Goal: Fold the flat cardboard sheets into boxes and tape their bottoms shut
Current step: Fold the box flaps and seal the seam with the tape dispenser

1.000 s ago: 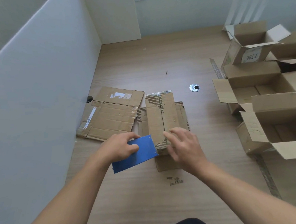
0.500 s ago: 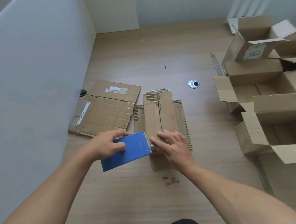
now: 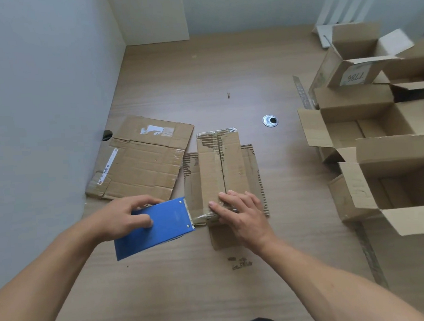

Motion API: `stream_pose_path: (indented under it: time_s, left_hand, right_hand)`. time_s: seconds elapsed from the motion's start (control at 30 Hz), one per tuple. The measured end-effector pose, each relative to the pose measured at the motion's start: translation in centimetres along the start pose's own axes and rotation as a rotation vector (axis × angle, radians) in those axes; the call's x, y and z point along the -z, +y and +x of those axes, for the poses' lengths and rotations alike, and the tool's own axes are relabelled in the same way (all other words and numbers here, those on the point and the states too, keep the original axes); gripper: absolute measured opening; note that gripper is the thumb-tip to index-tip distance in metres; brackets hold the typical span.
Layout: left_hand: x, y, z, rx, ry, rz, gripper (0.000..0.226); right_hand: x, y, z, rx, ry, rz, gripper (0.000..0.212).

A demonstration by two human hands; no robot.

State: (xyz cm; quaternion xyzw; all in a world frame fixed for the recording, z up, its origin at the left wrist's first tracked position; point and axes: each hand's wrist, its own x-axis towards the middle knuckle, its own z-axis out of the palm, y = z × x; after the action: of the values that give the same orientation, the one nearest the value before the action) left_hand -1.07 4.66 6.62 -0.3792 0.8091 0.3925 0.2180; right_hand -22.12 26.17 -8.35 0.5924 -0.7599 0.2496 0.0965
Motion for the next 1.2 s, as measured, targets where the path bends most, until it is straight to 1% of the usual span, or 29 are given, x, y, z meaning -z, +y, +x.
stream_pose_path:
  time_s: [0.07,0.33,0.5,0.63,0.73,0.9,1.07,1.13,1.2]
  left_hand:
    - [-0.1,-0.1,0.4,0.008,-0.006,0.015,0.061]
    - [-1.2,0.6,1.6,0.021,0.020,0.066,0.053]
    - [-2.1,1.9,2.6,0.023,0.024,0.123,0.065]
    - [-1.9,3.2,3.4,0.012,0.031,0.200,0.056]
    - [-1.8,4.1,3.6,0.019,0.079,0.302,0.050]
    - [-2.7,5.9,2.3,0.043,0.171,0.452,0.049]
    - [-4.7,6.7,1.6,0.095,0.299,0.494,0.047]
    - [-6.9,6.8,1.6,0.108,0.342,0.514,0.042]
    - [-9.3,6.4,1.5,0.132,0.357,0.472,0.040]
  right_hand:
    - [0.0,0.2,-0.1,0.011,-0.006,-0.002,0.035]
    - [-0.3,0.0,-0.2,-0.045,-0.022,0.038,0.035]
    - [-0.2,-0.3,-0.4,-0.079,-0.037,0.083,0.036]
    - [0.3,-0.4,-0.1,-0.098,-0.085,0.115,0.037]
    - [0.7,-0.6,0.1,-0.115,-0.115,0.124,0.037]
    - [0.9,-1.2,0.1,-0.149,-0.158,0.121,0.037]
    - [1.4,-2.0,0.4,-0.200,-0.218,0.123,0.037]
    - [1.8,-2.9,0.5,-0.209,-0.255,0.114,0.037]
    - [2.2,-3.8,0.2,-0.223,-0.289,0.103,0.038]
